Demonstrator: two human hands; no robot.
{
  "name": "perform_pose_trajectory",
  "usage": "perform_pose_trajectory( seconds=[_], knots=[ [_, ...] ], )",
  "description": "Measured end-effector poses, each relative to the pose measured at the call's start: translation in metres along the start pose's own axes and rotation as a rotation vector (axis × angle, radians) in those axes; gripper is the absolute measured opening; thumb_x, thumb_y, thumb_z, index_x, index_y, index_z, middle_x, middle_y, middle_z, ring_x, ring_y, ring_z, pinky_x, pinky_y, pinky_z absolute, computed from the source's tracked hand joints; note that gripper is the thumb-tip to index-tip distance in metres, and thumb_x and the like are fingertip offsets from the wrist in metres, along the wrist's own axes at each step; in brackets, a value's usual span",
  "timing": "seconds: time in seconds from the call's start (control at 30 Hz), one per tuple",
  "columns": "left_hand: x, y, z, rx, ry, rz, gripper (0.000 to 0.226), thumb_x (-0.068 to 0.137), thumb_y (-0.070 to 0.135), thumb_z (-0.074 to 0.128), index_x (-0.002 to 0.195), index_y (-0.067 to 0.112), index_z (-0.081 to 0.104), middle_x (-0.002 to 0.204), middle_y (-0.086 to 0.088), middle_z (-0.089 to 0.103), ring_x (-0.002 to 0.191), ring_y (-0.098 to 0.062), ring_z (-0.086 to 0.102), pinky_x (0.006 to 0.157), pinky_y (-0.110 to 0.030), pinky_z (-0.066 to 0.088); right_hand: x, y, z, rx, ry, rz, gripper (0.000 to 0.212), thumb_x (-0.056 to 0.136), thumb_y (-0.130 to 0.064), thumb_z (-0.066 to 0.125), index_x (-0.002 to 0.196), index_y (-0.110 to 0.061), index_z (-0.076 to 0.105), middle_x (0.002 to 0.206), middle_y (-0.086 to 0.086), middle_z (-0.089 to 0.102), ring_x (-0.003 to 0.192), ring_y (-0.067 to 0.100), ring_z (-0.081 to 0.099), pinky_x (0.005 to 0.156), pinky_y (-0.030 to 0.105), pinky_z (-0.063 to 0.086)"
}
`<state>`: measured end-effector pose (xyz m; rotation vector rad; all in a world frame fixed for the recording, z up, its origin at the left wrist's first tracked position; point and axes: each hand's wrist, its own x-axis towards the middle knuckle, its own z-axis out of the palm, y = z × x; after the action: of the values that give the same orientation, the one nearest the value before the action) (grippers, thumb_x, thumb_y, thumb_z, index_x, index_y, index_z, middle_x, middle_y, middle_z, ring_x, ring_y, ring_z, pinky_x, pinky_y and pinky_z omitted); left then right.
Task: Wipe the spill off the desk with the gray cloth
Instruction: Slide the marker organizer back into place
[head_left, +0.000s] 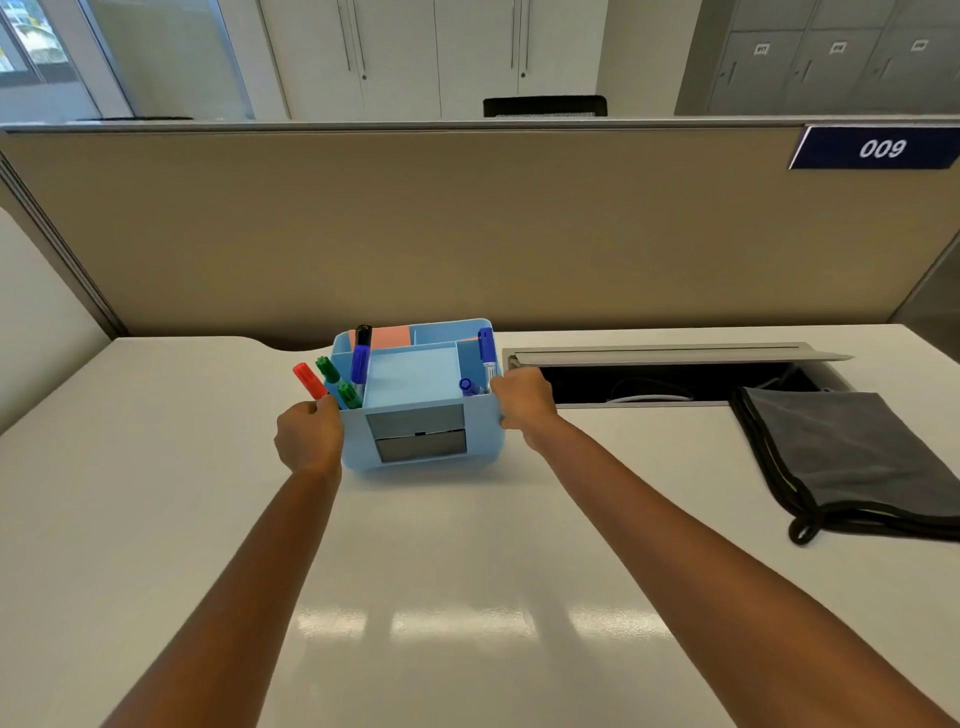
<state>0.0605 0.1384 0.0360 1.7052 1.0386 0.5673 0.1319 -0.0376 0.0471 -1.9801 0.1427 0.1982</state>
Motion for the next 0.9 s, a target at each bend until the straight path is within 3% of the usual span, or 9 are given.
perform_pose_trajectory(
  seconds=[0.13,0.23,0.33,0.47,0.63,0.9],
  knots=[
    [-0.024,0.001,0.001,-0.015,0.011,0.1,0.031,0.091,0.023,0.049,0.1,-0.004,0.061,0.089,-0.015,0.058,0.081,-0.024,0.051,0.072,-0.032,0.043,-0.014,0.008,-0.029,0.029,0.034,-0.027,0.025,0.088,-0.01,0.05,0.098,0.01,0.062,0.088,0.013,0.055,0.083,0.027,0.052,0.083,0.048,0.052],
    [-0.043,0.005,0.011,-0.022,-0.031,0.113,0.028,0.091,0.022,0.051,0.097,-0.003,0.062,0.084,-0.011,0.053,0.081,-0.023,0.051,0.072,-0.031,0.043,-0.022,0.016,-0.054,-0.003,0.056,-0.047,0.016,0.089,-0.012,0.05,0.086,0.0,0.06,0.093,0.016,0.059,0.085,0.026,0.053,0.075,0.039,0.05],
    [-0.063,0.006,0.024,-0.019,-0.087,0.099,0.022,0.091,0.022,0.051,0.089,0.002,0.06,0.083,-0.011,0.053,0.08,-0.023,0.051,0.071,-0.03,0.041,-0.025,0.029,-0.074,-0.043,0.093,-0.039,0.017,0.089,-0.013,0.051,0.084,0.002,0.059,0.104,0.024,0.064,0.094,0.034,0.06,0.067,0.034,0.041],
    [-0.082,0.002,0.038,0.011,-0.135,0.08,0.022,0.091,0.021,0.05,0.077,0.004,0.051,0.06,-0.003,0.048,0.077,-0.025,0.051,0.071,-0.03,0.04,-0.026,0.044,-0.092,-0.07,0.109,-0.02,0.015,0.088,-0.012,0.052,0.077,-0.002,0.052,0.107,0.029,0.063,0.104,0.042,0.058,0.065,0.034,0.038],
    [-0.098,0.0,0.052,-0.021,-0.172,0.103,0.021,0.091,0.019,0.05,0.077,0.004,0.052,0.075,-0.011,0.054,0.077,-0.027,0.052,0.073,-0.033,0.044,-0.032,0.063,-0.107,-0.045,0.133,-0.002,0.015,0.092,-0.016,0.05,0.087,-0.002,0.054,0.112,0.024,0.062,0.097,0.032,0.058,0.069,0.036,0.047],
    [-0.108,0.001,0.058,-0.006,-0.154,0.117,0.022,0.092,0.02,0.048,0.077,0.004,0.052,0.079,-0.013,0.054,0.073,-0.026,0.05,0.069,-0.029,0.038,-0.035,0.073,-0.11,-0.013,0.14,0.042,0.027,0.094,-0.018,0.048,0.106,0.005,0.056,0.118,0.024,0.061,0.107,0.035,0.057,0.082,0.043,0.053]
  ],
)
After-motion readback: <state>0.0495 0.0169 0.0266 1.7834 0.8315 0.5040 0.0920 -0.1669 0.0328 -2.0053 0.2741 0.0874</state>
